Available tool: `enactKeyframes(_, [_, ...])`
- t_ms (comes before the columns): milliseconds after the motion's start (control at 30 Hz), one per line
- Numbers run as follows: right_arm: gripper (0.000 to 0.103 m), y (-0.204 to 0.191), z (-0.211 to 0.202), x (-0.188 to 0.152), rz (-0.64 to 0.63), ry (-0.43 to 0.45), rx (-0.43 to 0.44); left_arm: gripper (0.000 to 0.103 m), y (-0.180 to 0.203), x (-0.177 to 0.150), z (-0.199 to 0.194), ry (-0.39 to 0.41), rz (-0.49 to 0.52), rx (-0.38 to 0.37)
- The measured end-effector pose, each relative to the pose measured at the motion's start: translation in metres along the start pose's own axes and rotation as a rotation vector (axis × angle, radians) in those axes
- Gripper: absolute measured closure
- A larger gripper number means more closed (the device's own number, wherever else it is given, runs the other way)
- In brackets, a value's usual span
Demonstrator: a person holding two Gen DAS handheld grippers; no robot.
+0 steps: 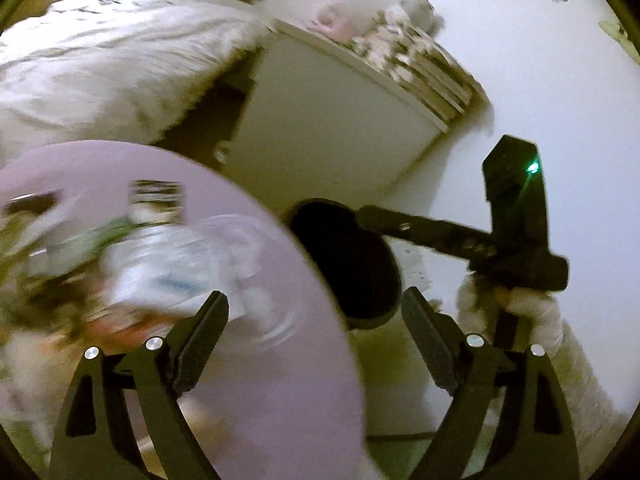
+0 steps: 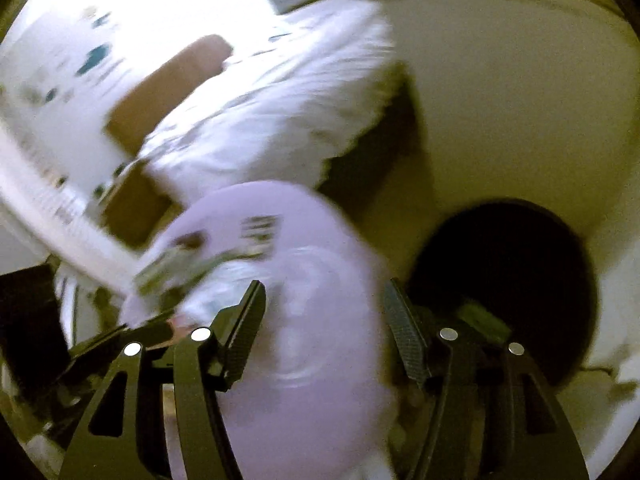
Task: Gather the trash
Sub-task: 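Grasp the green book with the left gripper while the right gripper grasps a tan paper bag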
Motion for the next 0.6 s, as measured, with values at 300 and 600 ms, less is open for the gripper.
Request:
enactKeyframes(300, [0.041, -0.181, 0.049, -0.077, -0.677, -0.271, 0.215, 0.007, -0.109, -0.065, -0.099, -0.061, 0.293, 0.236])
enactKeyframes(600, [0.041, -0.218, 0.110, -0.126, -1.046, -0.456, 0.181, 0.007, -0.167, -0.088, -0.091, -0.196, 0.457, 0.275])
Point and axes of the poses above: each gripper's, at about its wrist camera, not at the fingertips, and z roughly the way its jaws point, y to its right, x to its top, the point moved 5 cm from there along z, roughly the way its jaws point, and after that the axes turned 4 degrees about -z, right-handed, at the moved point
